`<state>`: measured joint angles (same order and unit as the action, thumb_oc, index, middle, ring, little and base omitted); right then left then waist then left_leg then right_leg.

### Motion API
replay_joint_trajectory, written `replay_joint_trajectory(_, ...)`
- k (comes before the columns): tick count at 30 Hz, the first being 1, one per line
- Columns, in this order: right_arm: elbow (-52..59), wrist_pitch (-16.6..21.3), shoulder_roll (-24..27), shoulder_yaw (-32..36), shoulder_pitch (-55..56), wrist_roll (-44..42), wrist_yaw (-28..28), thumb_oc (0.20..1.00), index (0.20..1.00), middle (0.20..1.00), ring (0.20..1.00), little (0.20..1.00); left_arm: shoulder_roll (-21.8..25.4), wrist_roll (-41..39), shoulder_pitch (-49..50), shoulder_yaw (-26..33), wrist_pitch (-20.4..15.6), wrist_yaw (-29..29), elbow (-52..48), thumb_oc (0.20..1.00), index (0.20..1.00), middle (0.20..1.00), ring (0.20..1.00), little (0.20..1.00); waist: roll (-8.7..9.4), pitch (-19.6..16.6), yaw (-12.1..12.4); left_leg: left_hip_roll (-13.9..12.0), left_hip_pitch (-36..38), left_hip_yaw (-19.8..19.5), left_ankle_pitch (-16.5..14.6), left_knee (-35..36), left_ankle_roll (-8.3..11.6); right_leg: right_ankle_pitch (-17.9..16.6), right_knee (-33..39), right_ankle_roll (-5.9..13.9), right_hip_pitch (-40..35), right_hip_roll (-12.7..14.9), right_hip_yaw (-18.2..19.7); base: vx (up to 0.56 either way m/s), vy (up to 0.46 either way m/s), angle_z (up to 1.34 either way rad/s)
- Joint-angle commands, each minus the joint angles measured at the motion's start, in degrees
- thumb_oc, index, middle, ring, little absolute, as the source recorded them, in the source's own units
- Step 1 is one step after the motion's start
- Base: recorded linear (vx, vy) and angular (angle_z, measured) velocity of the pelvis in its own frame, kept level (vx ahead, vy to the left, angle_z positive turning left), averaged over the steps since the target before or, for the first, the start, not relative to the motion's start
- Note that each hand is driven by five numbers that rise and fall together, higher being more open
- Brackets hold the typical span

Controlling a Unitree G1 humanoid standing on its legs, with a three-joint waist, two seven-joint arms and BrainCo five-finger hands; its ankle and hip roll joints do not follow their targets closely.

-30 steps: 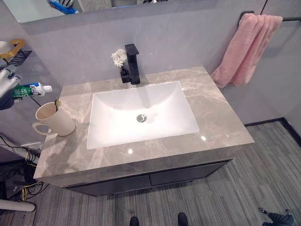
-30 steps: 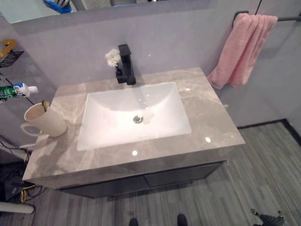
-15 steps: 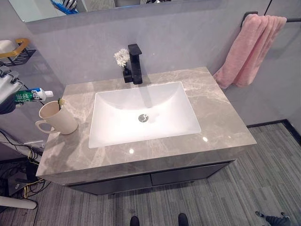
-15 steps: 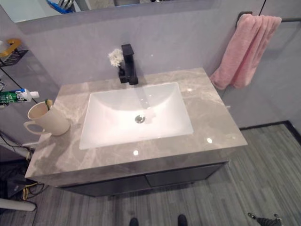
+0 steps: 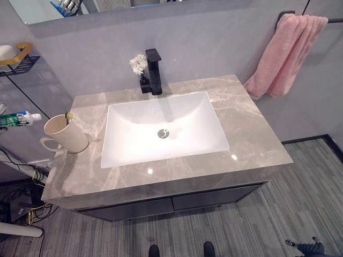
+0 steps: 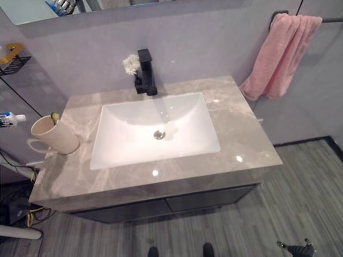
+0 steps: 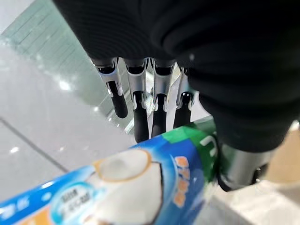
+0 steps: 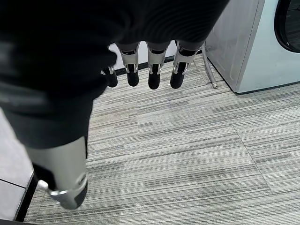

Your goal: Put brush and paste in cup on sink, flatten towel.

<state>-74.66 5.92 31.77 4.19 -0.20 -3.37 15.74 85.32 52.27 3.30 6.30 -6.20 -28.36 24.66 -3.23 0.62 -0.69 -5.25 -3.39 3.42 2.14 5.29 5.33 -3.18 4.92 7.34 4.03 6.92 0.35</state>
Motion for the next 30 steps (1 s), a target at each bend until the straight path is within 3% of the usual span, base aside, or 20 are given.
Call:
replay_joint_trajectory(1,0.20,0.36,1.34,-2.13,-1.40,1.26,0.01,1.000,1.000,1.000,1.000,1.000,7.66,-1.32,-6.81,4.78,2.71,-0.18,5.11,0.200,0.200,0.200,0.200,0.200,2.03,0.31,-0.88,-0.63,1.89,-0.60,-1.85,-0.29,0.66,-2.57,0.08,5.70,0.58,7.05,-3.01,0.00,0.000,0.00)
replay_joint_trajectory(14,0.43,0.24,1.05,-2.37,-0.62,1.88,-0.69,1.000,1.000,1.000,1.000,1.000,9.11,0.21,-17.08,-5.27,1.00,2.03,0.22,0.200,0.200,0.200,0.200,0.200,1.83,0.79,-0.97,-0.84,1.48,-0.50,-1.81,-0.29,0.75,-2.75,0.08,5.73,1.40,6.85,-2.59,0.00,-0.001,0.02)
replay_joint_trajectory(30,0.11,0.56,1.71,-1.66,0.53,2.05,-1.33,1.000,1.000,1.000,1.000,1.000,12.84,1.08,-16.71,-7.14,-0.75,2.90,0.67,0.200,0.200,0.200,0.200,0.200,0.96,0.87,-0.66,-0.91,0.69,-0.06,-1.54,-0.29,0.88,-3.00,0.08,5.89,2.59,6.66,-2.32,0.00,0.000,-0.02)
